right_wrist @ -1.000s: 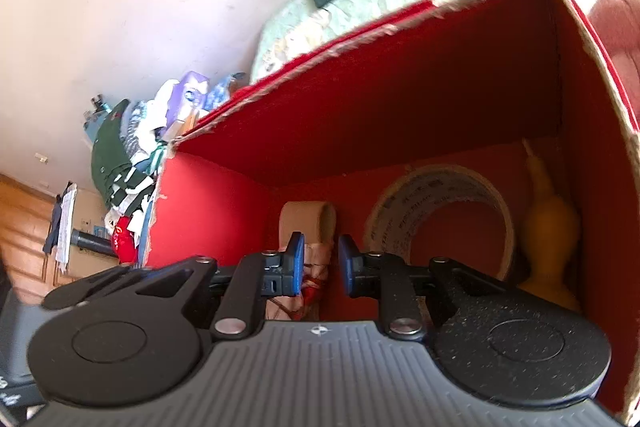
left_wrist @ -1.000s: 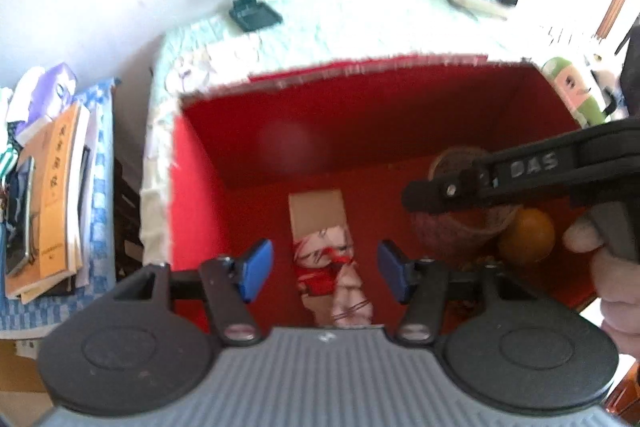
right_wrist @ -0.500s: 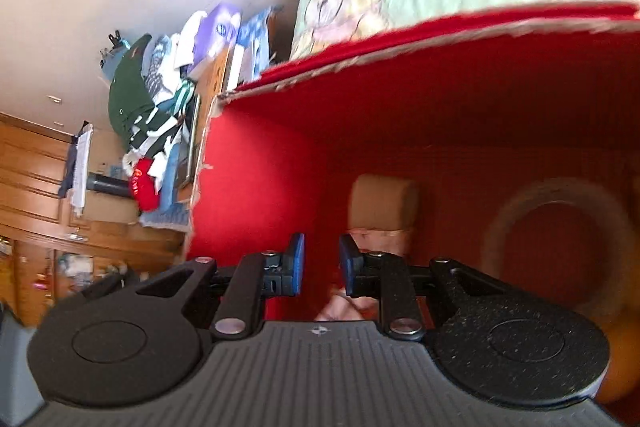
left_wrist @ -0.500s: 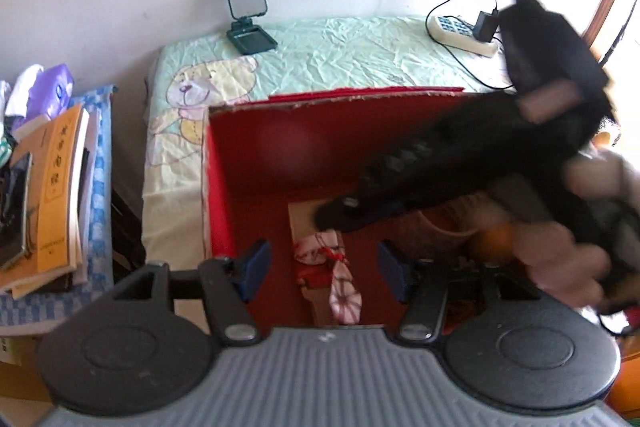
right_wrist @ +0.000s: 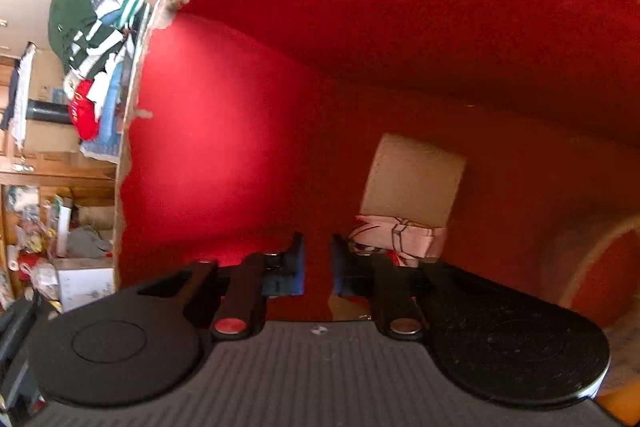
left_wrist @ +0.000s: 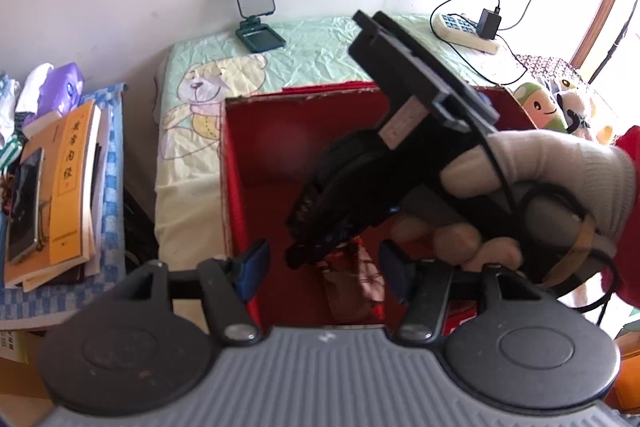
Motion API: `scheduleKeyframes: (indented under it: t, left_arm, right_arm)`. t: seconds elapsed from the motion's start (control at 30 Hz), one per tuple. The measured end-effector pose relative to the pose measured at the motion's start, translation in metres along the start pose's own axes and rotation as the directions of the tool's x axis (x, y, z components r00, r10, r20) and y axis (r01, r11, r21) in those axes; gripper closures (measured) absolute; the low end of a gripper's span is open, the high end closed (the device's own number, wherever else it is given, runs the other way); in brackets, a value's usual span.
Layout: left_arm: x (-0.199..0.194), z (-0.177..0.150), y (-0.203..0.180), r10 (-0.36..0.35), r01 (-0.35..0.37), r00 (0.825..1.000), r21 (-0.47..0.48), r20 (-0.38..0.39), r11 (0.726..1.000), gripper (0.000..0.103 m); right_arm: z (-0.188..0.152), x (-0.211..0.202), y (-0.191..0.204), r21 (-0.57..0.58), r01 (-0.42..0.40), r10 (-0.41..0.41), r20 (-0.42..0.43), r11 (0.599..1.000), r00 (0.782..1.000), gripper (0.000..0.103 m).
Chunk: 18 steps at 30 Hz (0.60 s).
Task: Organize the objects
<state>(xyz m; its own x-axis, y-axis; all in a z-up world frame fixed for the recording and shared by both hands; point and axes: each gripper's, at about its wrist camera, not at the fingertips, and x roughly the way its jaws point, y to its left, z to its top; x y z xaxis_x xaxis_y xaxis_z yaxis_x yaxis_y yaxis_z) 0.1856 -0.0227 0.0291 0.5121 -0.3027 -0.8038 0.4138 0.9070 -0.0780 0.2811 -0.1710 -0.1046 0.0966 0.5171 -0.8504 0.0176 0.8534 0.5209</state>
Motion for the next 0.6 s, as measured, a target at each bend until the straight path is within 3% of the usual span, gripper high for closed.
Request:
scheduleKeyframes:
  t: [0.1,0.2,0.23,0.37,0.43,0.6]
  left_arm:
    - [0.002,0.001,0.0,-0.002,0.002,1.0,0.008,0.003,1.0,0.041]
    - [0.005,0.002,0.0,-0.002,0.002,1.0,0.014,-0.003,1.0,0.04]
    - [0.007,0.003,0.0,-0.001,0.001,1.0,0.015,-0.006,1.0,0.04]
    - [0.007,0.004,-0.001,-0.007,0.007,1.0,0.021,-0.007,1.0,0.039]
    - [0.007,0.004,-0.002,-0.003,0.004,1.0,0.028,-0.004,1.0,0.037]
    - [0.013,0.007,-0.002,0.009,-0.009,1.0,0.019,-0.024,1.0,0.037]
  right_arm:
    - [-0.003,-0.009,-0.004,-0.04,0.12,-0.119,0.011,0.992,0.993,0.103]
    - [-0.009,-0.023,-0.017,-0.039,0.205,-0.202,0.068,0.978,0.977,0.097]
    - [-0.009,-0.027,-0.025,-0.015,0.199,-0.197,0.079,0.98,0.977,0.103]
    - [-0.015,-0.036,-0.043,0.057,0.125,-0.13,0.095,0.99,0.987,0.103]
    - [-0.021,-0.038,-0.045,0.055,0.063,-0.068,0.093,0.996,0.993,0.092]
    - [-0.028,-0.04,-0.047,0.056,0.035,-0.042,0.117,0.998,0.992,0.092]
